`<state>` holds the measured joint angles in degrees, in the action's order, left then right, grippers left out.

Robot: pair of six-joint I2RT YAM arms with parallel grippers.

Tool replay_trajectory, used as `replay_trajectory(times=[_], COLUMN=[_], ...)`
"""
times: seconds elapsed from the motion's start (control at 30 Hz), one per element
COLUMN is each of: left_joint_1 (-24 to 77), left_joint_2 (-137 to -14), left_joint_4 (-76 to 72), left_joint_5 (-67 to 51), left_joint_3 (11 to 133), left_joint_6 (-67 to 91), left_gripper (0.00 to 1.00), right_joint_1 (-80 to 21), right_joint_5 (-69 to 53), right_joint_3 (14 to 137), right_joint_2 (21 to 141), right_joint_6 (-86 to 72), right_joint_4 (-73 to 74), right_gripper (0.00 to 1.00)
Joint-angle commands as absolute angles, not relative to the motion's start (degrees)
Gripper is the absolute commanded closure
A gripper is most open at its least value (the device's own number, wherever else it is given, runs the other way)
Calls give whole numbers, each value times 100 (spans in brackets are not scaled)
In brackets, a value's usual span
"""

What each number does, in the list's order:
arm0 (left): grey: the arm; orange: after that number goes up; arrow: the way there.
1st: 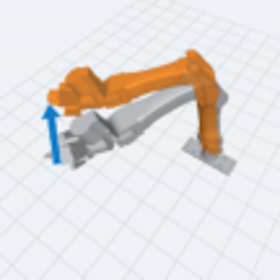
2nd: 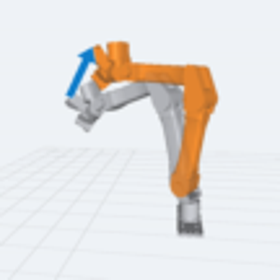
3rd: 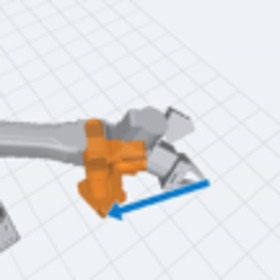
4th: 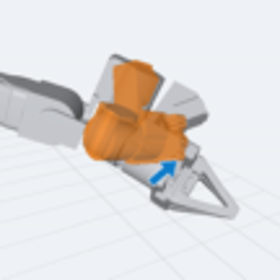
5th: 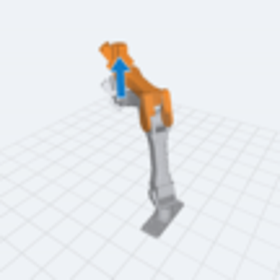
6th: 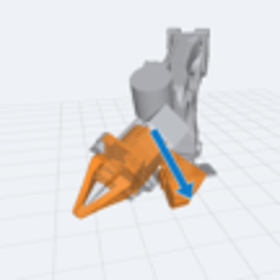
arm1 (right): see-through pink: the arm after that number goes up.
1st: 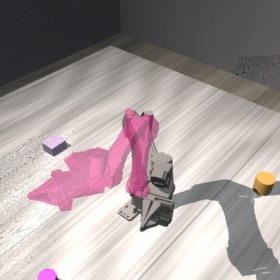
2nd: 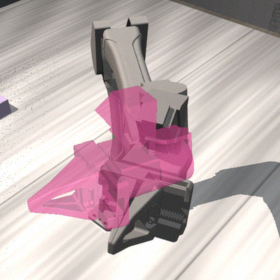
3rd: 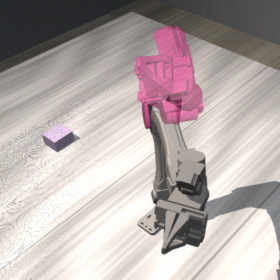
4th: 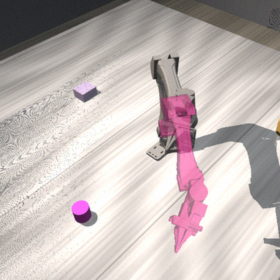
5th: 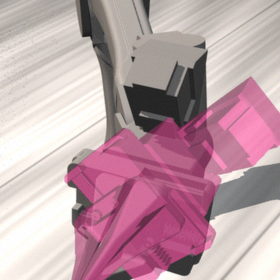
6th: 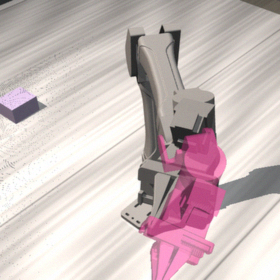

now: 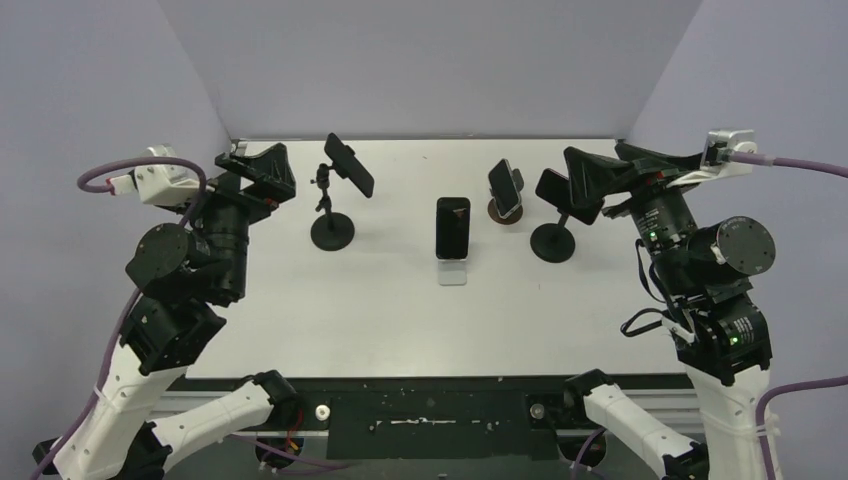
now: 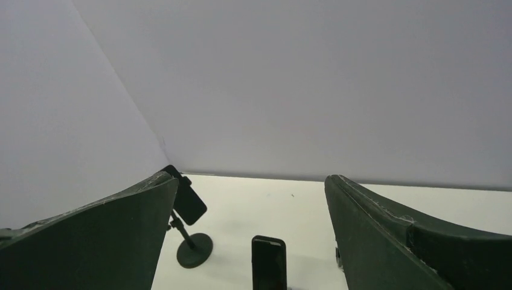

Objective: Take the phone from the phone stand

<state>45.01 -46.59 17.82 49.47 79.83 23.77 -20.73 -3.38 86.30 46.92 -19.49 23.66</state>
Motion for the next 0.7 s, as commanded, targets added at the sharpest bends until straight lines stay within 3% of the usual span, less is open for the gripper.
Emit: replay_trajectory(times=[0.0, 0.17, 0.43, 0.53, 0.67], left_joint_1=[4502, 4501, 4500, 4501, 4498], left_joint_2=[-4565, -4120, -4600, -4779, -4876], left_joint_4=[1420, 706, 1302, 1457, 1372], left_joint_5=[4805, 4048, 3955, 3514, 2240], left_joint_3=[7659, 6740, 6346, 6109, 5769], left_joint_6=[1988, 1135, 1084, 1126, 874], left_gripper=[3, 3, 3, 3, 3], right_joint_1=[-2111, -2113, -2115, -2109, -2105], right_joint_5=[229, 1777, 3289, 3193, 1951], right_joint_3=[8308, 8280, 8251, 8228, 8148], right_joint_2=[4589, 4590, 4694, 4791, 5030], right_joint_6=[-1882, -1991, -1847, -1803, -1689], right_joint_4=[2288, 2908, 4030, 4456, 4876], right_gripper=[0, 0, 0, 0, 0])
